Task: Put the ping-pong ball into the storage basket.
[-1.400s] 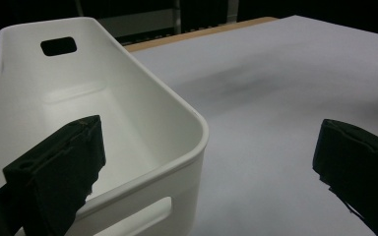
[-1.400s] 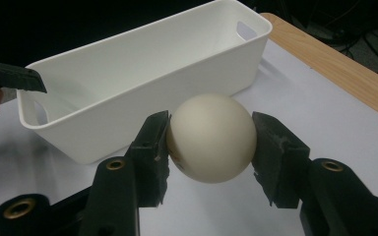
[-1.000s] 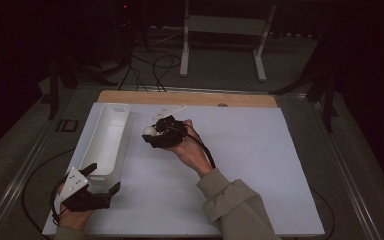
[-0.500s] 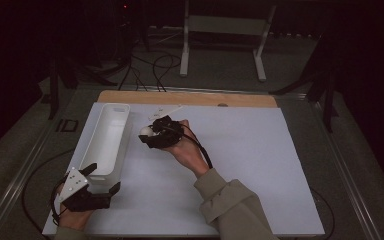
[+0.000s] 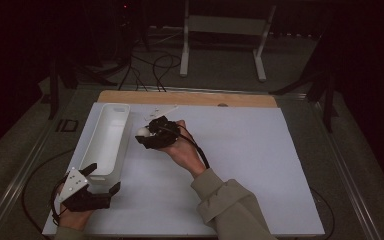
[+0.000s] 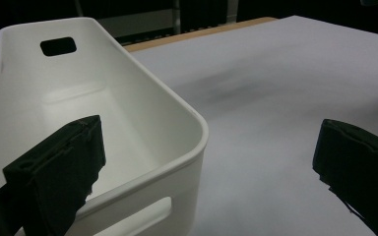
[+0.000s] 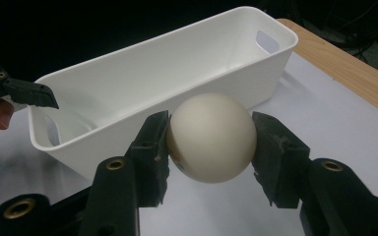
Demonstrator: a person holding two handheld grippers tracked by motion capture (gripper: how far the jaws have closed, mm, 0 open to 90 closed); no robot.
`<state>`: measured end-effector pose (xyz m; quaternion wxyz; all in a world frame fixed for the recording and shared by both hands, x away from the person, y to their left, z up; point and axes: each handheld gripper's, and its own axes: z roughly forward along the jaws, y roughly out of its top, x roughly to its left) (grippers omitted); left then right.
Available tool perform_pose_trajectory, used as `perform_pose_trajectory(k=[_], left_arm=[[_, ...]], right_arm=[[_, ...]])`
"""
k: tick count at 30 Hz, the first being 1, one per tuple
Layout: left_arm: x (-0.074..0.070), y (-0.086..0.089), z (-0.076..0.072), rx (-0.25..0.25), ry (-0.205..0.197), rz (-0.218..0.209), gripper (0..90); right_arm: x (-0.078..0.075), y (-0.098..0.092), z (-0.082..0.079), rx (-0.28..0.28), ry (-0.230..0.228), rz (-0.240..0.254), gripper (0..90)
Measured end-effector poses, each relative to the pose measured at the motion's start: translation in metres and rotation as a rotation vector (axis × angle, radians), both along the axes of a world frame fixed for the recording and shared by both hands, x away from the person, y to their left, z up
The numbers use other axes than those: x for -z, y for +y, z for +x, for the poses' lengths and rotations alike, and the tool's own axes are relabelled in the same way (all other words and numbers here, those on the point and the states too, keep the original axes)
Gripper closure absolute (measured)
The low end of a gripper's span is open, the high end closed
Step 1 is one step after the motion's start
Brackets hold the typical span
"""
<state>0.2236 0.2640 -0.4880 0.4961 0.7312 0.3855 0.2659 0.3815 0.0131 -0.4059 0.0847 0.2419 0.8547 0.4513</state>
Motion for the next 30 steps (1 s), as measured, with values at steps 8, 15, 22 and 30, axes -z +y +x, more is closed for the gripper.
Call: perform_pose_trajectory(k=[8,15,22,30], left_arm=[[0.0,0.0,0.0,0.0,0.001,-0.001,0.0],[0.0,0.0,0.0,0.0,0.001,-0.003,0.0],[0.0,0.0,0.0,0.001,0.001,-0.005,0.0],[0.0,0.0,0.0,0.001,0.002,-0.005,0.0]], right_arm=[[-0.002,0.004,0.0,-0.005,-0.001,0.005,50.7],[-0.003,0.009,0.001,-0.012,-0.001,0.006,50.7],[-0.004,0.015,0.0,-0.016,0.001,0.004,50.7],[-0.003,0.019,0.0,-0.021,0.008,0.003,50.7]])
